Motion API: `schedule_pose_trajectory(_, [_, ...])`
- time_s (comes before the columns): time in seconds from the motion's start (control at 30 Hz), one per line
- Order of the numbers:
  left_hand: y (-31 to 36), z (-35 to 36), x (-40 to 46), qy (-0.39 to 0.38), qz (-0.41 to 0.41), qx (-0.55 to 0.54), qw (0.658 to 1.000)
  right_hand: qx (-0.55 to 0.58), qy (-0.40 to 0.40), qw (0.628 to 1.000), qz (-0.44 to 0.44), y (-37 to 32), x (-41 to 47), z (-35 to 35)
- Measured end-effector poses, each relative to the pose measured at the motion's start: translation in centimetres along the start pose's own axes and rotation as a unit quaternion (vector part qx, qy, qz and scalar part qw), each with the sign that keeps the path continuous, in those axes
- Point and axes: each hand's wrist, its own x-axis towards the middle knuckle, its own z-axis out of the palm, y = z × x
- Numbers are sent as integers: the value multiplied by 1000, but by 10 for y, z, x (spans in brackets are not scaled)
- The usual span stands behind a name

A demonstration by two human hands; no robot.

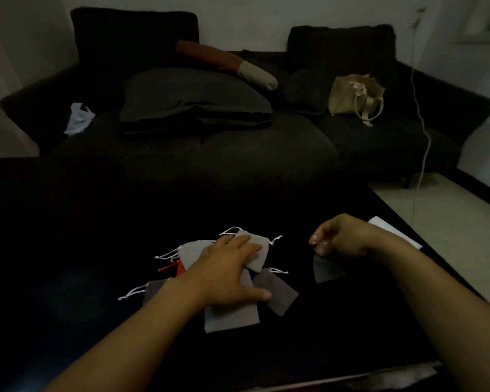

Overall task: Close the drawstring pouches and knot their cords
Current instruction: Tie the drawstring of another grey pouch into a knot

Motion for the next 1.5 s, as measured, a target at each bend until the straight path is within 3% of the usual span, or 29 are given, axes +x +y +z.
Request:
schedule_pose_trajectory(0.17, [-13,0,3,-36,9,61,997,-112,49,992,-4,27,14,-12])
schedule_pose_trajectory(0.3, [-30,-6,2,-52,-17,45,997,-163,137,967,-142,5,11,10])
schedule_pose_trajectory(0.4, [-35,-7,2,-57,-30,34,997,-193,51,953,-229,-31,3,53])
schedule_pose_trajectory(0.53, [-40,-7,0,-61,-46,50,996,-282,-24,935,-213,-48,18,92])
schedule_pose_trajectory(0.7, [-44,-22,-11,-72,-111,89,987,-258,-54,946,-188,-47,39,93])
schedule_pose_trajectory(0.77, [-42,-34,-15,-47,-119,25,991,-206,-61,957,-195,-50,41,83])
schedule_pose_trajectory(0.83, [-36,-51,-19,9,-127,-124,984,-106,-59,969,-215,-56,34,70])
schedule_pose_trajectory(0.93, [-28,-72,-24,63,-88,-324,940,62,-24,961,-267,-67,14,58])
schedule_pose_trajectory(1.03, [-19,-83,-28,116,-47,-458,880,137,5,946,-292,-77,-3,56])
schedule_pose_trajectory(1.17, [-10,-86,-33,134,-51,-522,841,162,8,940,-300,-84,-6,60])
schedule_pose_trajectory(1.33, [-3,-77,-33,211,-71,-577,786,188,12,931,-314,-89,-4,68])
schedule_pose_trajectory(1.5, [-4,-73,-24,240,-142,-698,659,166,16,942,-291,-89,-3,66])
